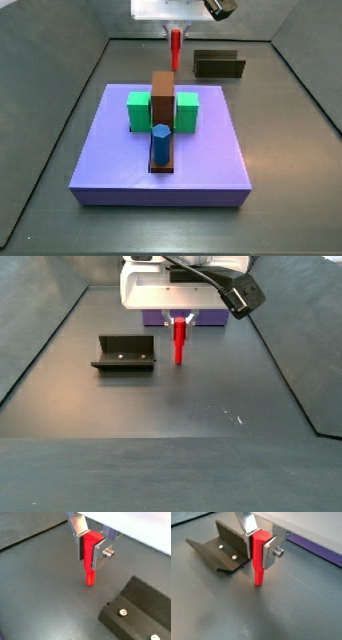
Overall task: Pick up the red object. Move up. Move to above the board. Insert the red object.
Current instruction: Pick up the red object, then move up, then move to above the board.
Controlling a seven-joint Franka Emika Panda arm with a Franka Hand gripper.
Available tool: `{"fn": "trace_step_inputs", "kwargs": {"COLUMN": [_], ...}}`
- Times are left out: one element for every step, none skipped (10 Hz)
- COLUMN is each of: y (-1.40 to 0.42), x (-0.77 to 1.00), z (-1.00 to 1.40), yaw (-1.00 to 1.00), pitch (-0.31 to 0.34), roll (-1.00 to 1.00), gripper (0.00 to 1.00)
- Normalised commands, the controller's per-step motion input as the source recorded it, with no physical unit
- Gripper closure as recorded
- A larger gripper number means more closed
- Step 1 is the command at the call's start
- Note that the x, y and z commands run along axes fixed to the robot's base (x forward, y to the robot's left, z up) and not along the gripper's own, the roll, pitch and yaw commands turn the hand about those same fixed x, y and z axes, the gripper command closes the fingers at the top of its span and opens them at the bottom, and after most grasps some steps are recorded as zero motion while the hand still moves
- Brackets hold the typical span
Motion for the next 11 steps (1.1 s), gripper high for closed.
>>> {"fn": "trace_step_inputs", "kwargs": {"y": [0.0, 0.0, 0.0, 0.04, 0.04, 0.02, 0.0, -0.01, -0.01, 0.0, 0.0], "x": [0.0, 0.0, 0.0, 0.0, -0.04, 0.02, 0.0, -0.02, -0.05, 0.01, 0.05], "z": [0.0, 0.0, 0.83, 0.84, 0.56, 0.18, 1.4, 1.4, 1.4, 1.4, 1.4], "yaw": [0.0, 0.0, 0.0, 0.0, -0.01, 0.0, 0.0, 0.0, 0.0, 0.0, 0.0], "pitch": [0.0, 0.0, 0.0, 0.029, 0.079, 0.042, 0.0, 0.024, 0.023, 0.014, 0.056], "roll": [0.0, 0.0, 0.0, 0.0, -0.01, 0.0, 0.0, -0.01, 0.0, 0.02, 0.02], "gripper": [1.0, 1.0, 1.0, 1.0, 1.0, 1.0, 1.0, 1.0, 1.0, 1.0, 1.0]}}
